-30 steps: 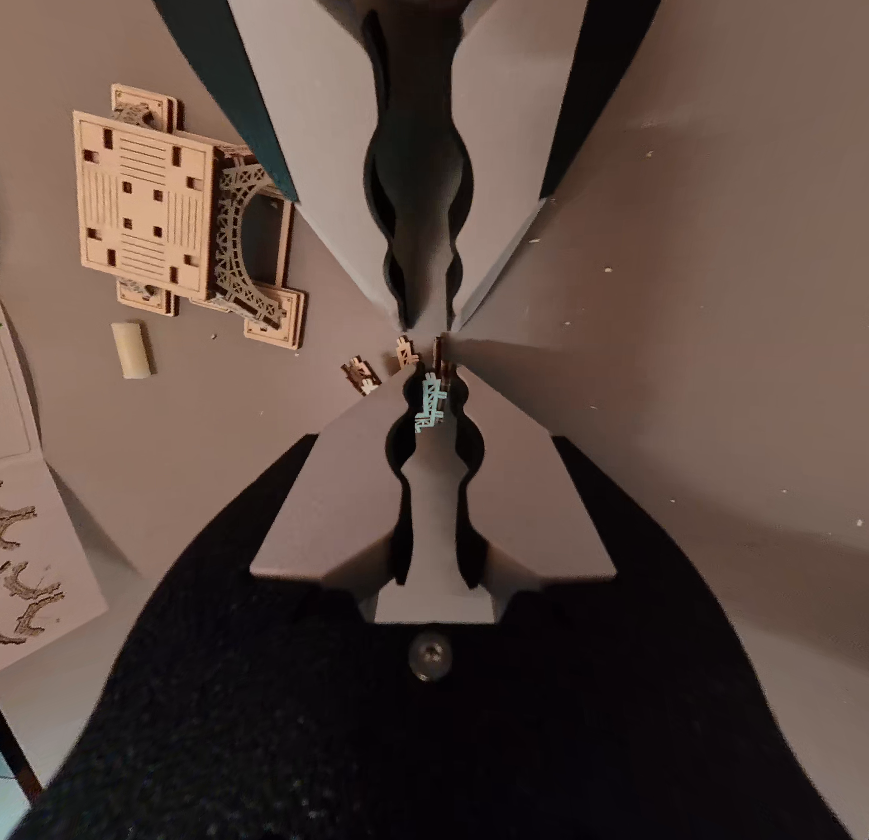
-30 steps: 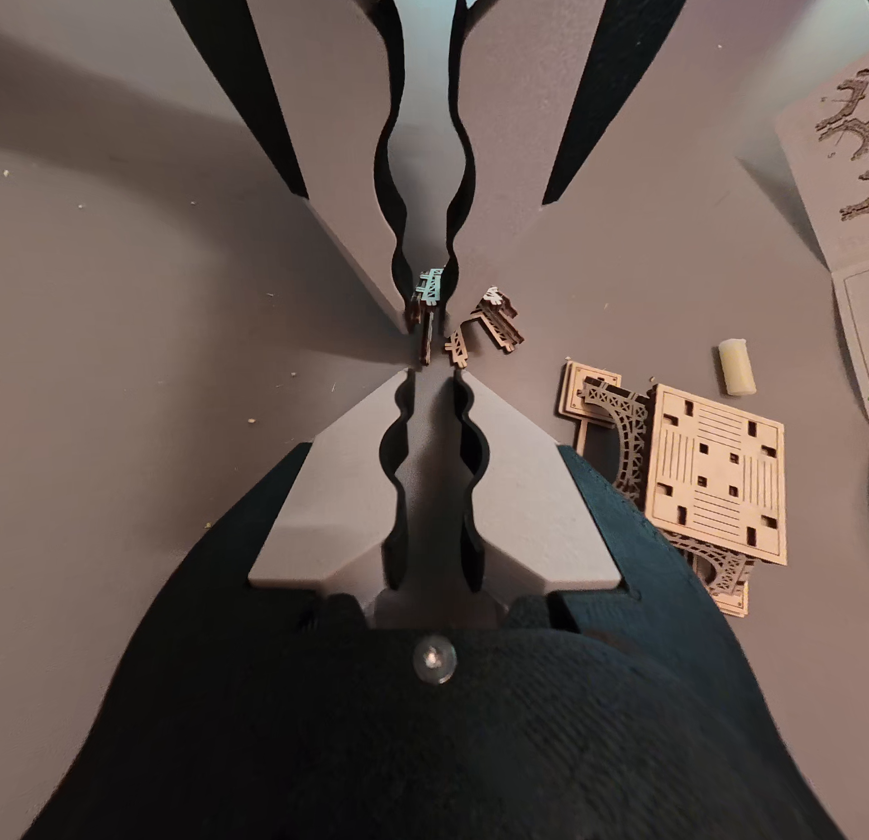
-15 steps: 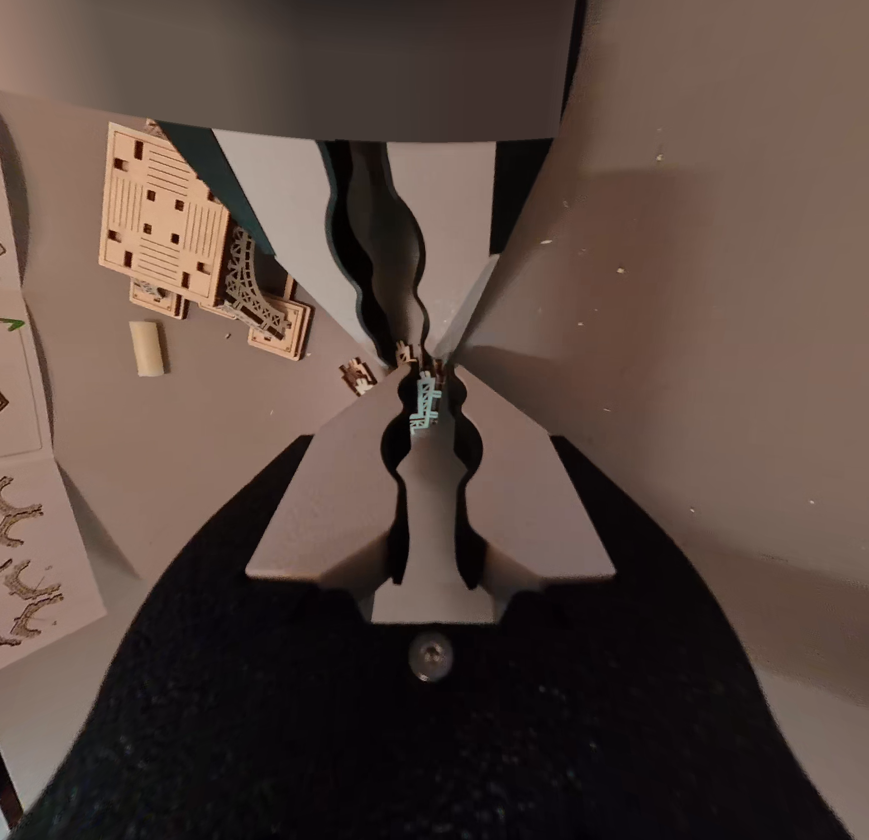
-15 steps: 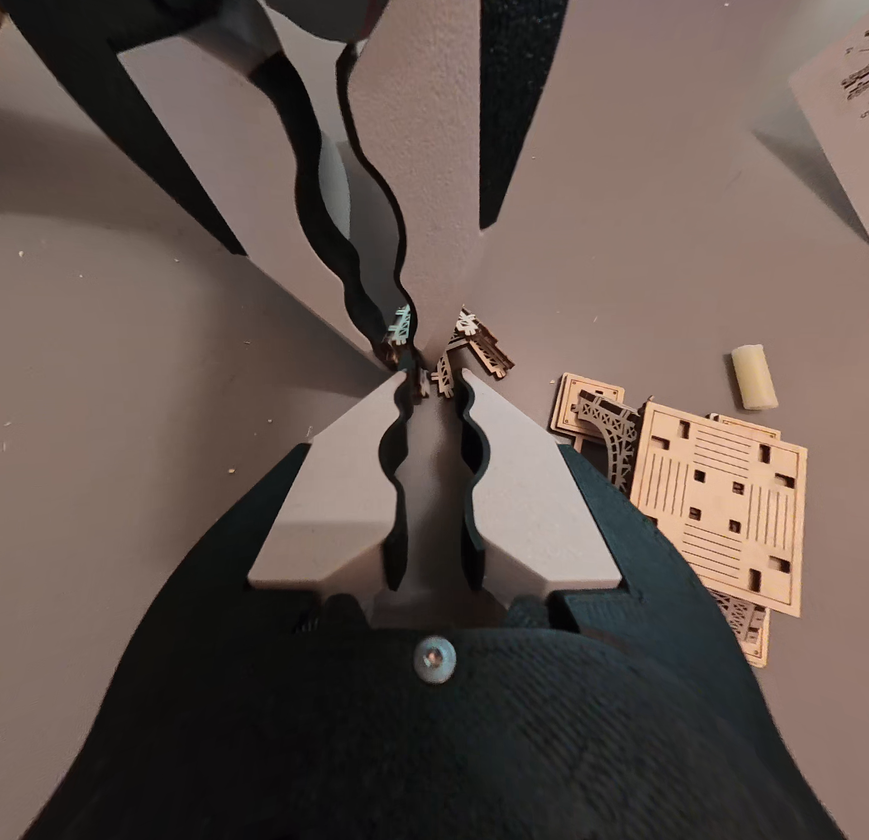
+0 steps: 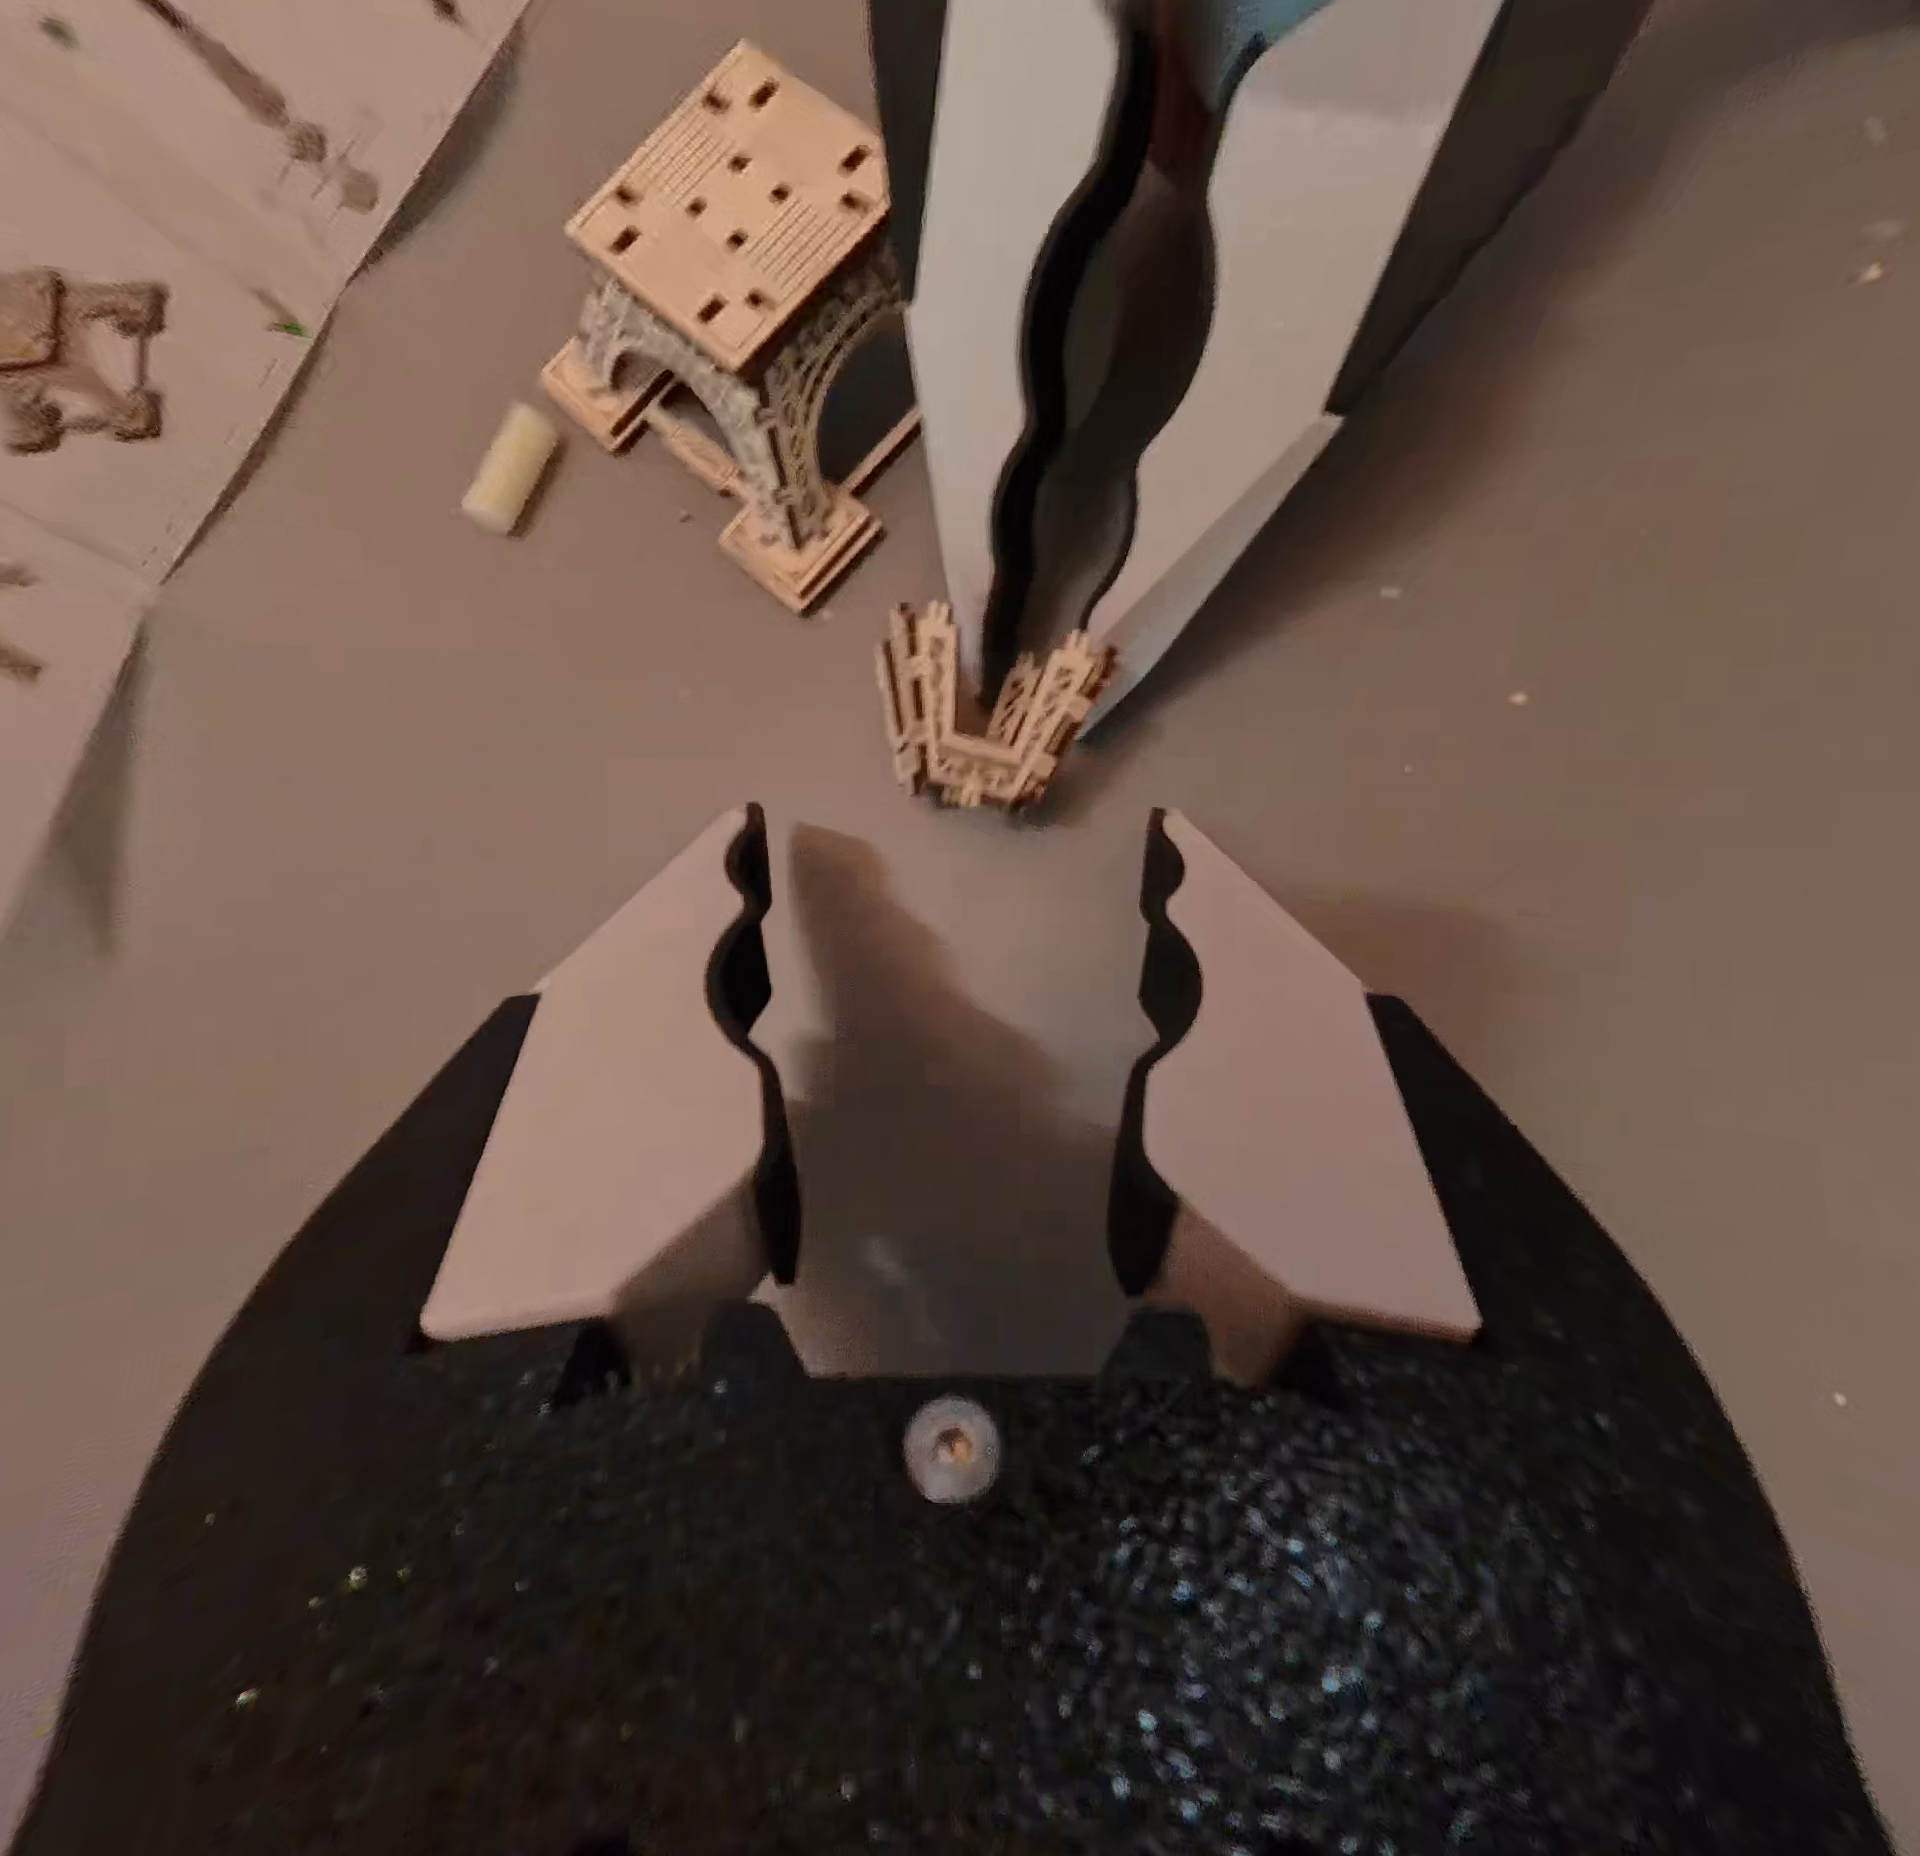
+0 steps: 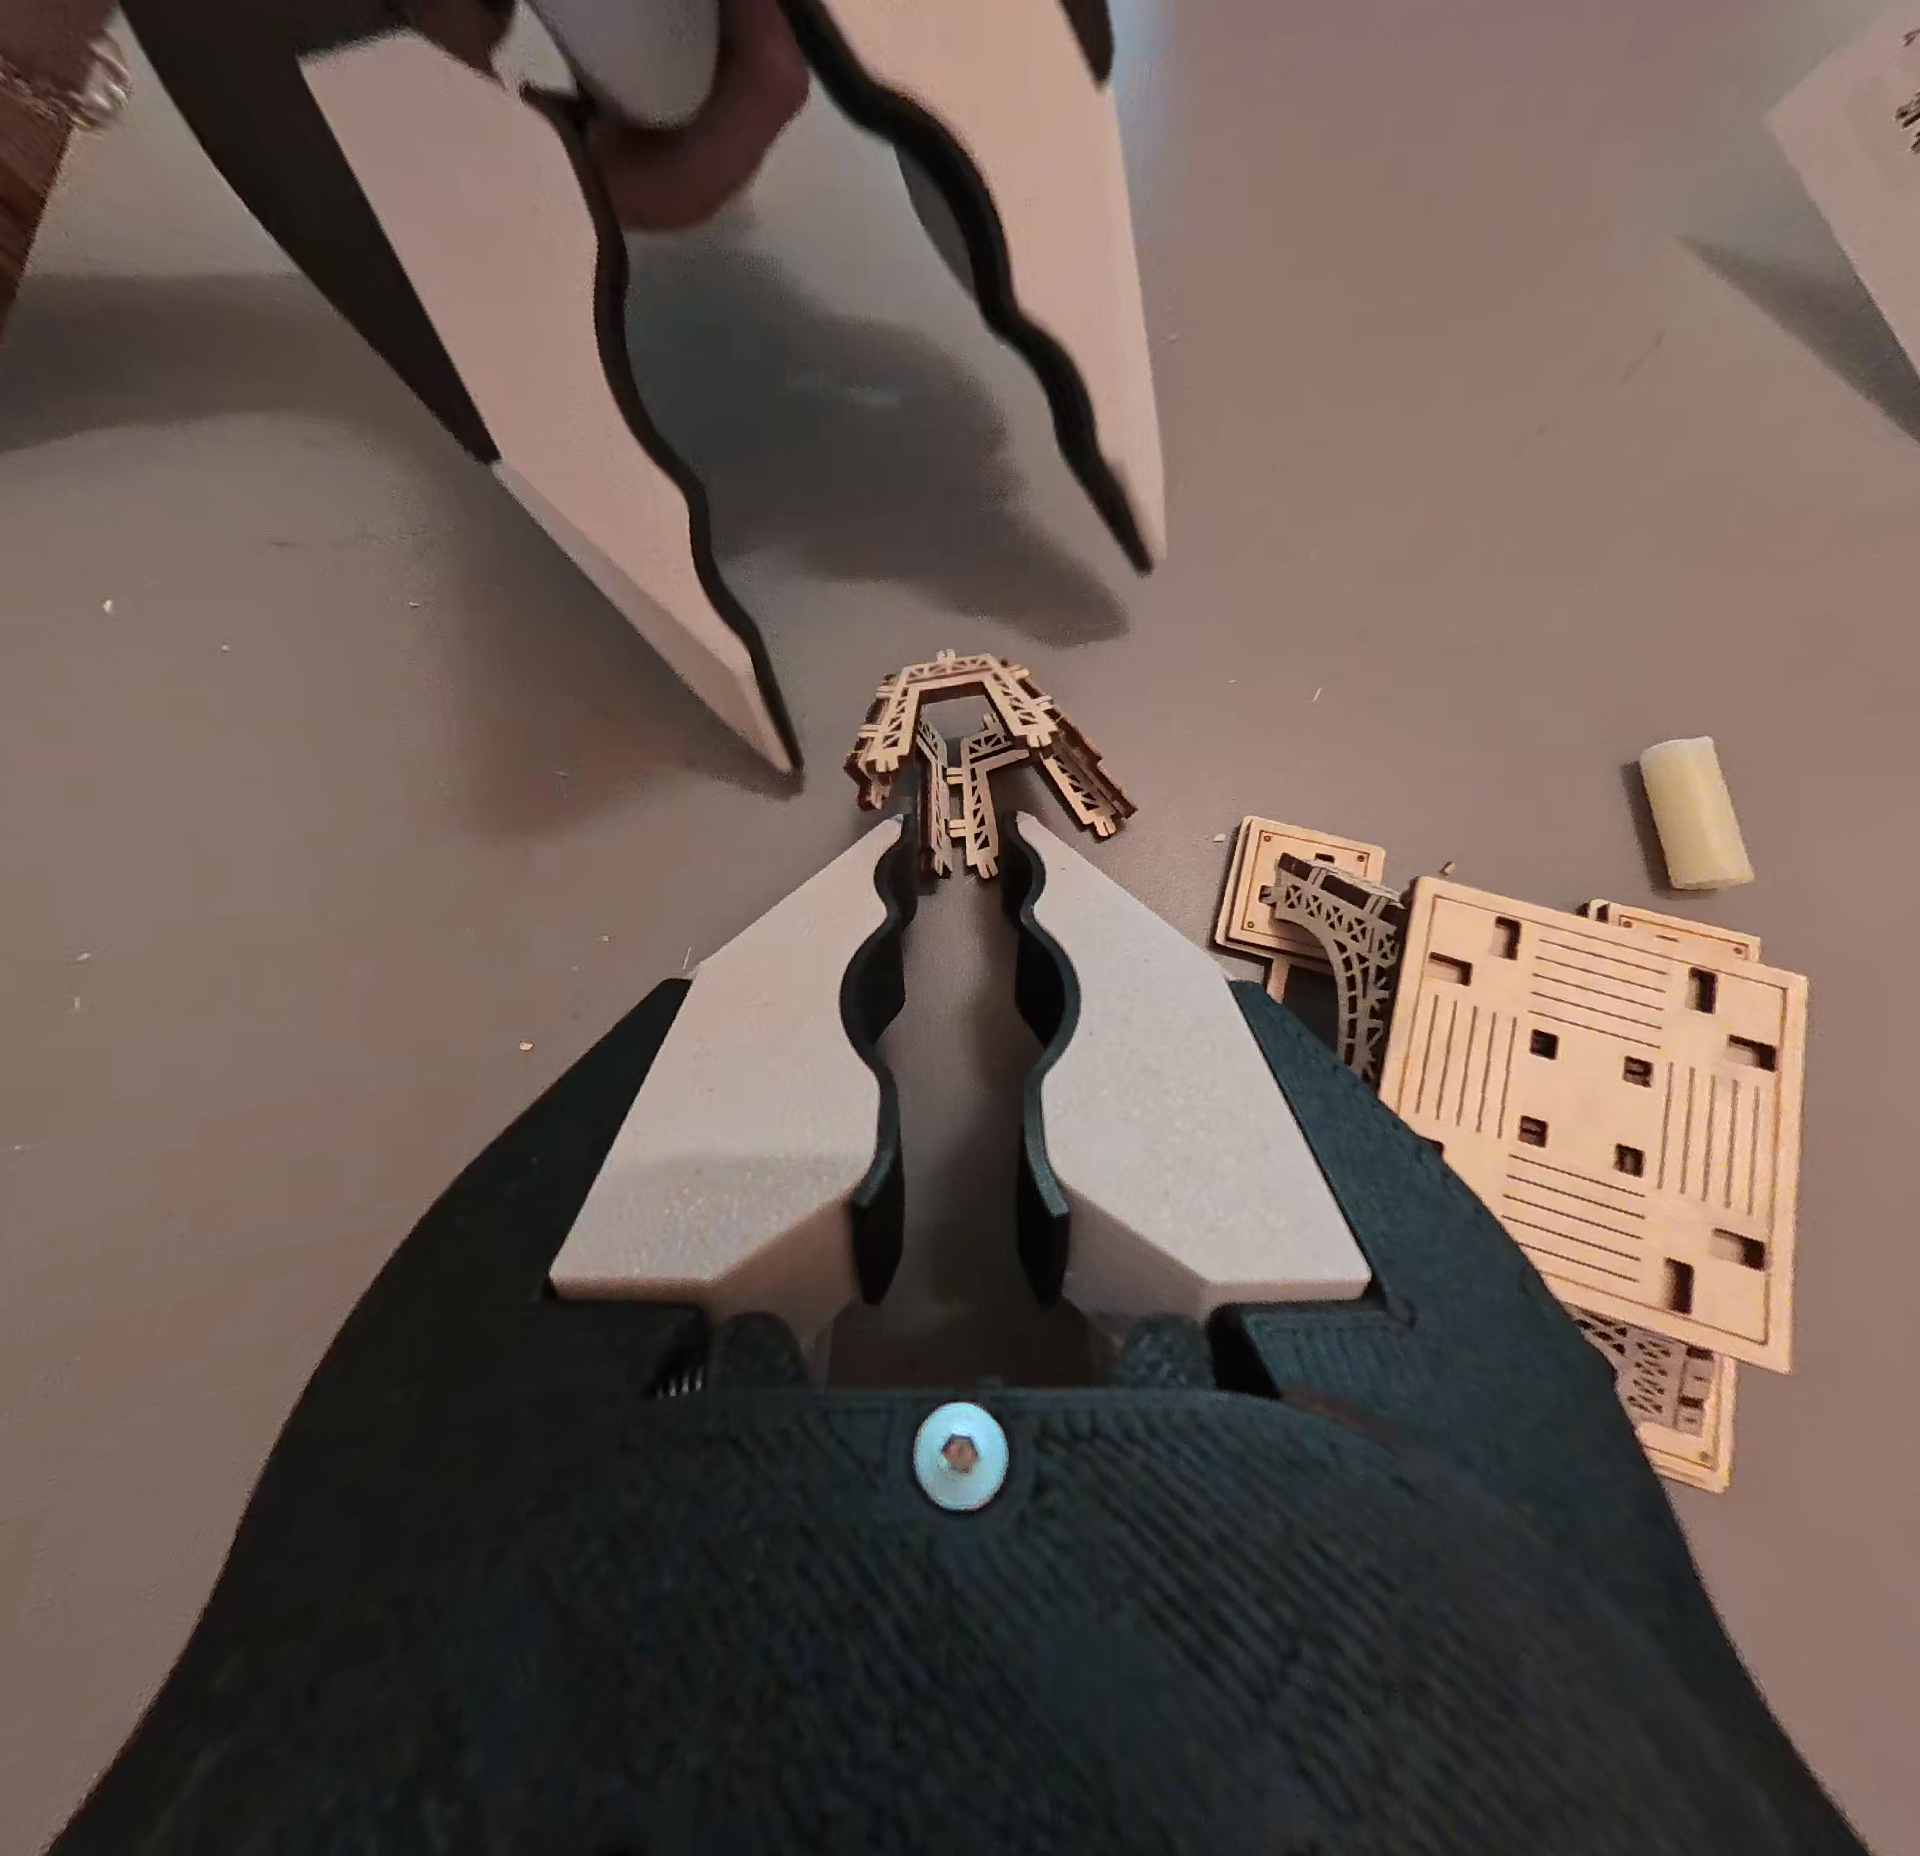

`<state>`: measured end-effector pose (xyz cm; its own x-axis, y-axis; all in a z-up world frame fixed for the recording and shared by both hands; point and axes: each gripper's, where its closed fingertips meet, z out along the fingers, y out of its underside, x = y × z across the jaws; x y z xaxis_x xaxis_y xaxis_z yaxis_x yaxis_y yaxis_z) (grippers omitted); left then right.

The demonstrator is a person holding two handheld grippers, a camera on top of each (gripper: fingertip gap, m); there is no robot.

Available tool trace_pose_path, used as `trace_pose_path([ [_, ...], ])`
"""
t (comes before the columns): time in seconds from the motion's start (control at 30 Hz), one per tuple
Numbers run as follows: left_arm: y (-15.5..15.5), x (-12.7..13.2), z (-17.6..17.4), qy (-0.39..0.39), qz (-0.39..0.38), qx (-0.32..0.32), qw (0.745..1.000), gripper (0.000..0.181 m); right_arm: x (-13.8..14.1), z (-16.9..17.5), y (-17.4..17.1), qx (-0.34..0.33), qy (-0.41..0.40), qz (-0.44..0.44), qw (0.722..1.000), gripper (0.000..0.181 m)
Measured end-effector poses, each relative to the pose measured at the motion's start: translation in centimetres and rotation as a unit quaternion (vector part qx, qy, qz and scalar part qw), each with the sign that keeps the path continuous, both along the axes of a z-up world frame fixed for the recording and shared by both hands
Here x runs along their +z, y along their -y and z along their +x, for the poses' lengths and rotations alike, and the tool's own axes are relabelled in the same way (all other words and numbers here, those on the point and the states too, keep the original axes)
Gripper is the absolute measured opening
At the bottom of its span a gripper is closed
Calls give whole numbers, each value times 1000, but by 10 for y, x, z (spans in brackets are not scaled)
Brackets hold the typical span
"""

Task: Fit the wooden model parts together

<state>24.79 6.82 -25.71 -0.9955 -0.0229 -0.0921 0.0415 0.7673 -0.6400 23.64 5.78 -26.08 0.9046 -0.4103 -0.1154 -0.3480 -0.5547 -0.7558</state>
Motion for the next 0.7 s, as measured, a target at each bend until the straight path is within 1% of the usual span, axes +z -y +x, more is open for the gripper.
trace_pose_path([
  [0.1,19,4,-6,-24,-45,-34,998,53,0,0,0,0,-15,8,1000,13],
  [0.13,21,4,-4,-22,-48,-41,998,49,0,0,0,0,-15,8,1000,13],
  [0.2,22,3,-9,-55,-46,-67,995,37,0,0,0,0,-11,6,1000,13],
  [0.37,22,4,-8,-102,-73,-68,990,34,2,0,1,-3,-16,11,1000,15],
  [0.4,22,4,-8,-111,-78,-68,988,34,3,0,1,-2,-19,16,1000,16],
  [0.43,22,5,-6,-117,-82,-67,988,34,3,-2,2,4,-24,18,1000,21],
  [0.5,22,5,-4,-123,-89,-68,986,34,3,-5,4,11,-28,21,999,27],
  [0.63,22,6,-2,-132,-99,-73,984,33,2,-1,9,-6,-29,20,999,19],
  [0.7,23,5,-2,-124,-98,-79,984,33,3,-2,8,-5,-28,22,999,26],
])
